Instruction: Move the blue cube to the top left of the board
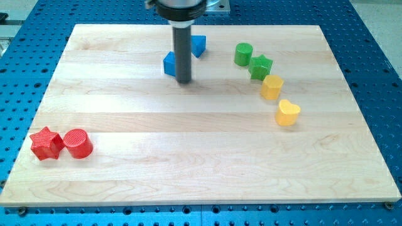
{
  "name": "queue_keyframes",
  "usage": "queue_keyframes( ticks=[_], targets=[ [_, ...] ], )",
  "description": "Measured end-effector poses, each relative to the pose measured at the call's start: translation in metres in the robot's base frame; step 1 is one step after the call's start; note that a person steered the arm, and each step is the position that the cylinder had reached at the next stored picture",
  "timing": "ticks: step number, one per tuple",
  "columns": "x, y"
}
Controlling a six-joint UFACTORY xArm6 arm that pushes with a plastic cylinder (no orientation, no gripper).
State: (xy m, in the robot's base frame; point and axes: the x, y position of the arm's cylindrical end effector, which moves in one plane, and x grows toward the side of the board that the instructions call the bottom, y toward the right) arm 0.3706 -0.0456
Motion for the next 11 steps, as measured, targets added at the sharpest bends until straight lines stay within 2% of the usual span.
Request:
queue_keyframes(
  ticks=[2,3,4,6,7,8,10,11],
  targets=[
    [-0.054,-0.026],
    [-0.054,0.026],
    [-0.072,0.021],
    [-0.083,-0.066],
    [-0.102,-0.018],
    [-0.125,-0.009],
    [-0.108,-0.096],
    [-0.111,-0.114]
  ],
)
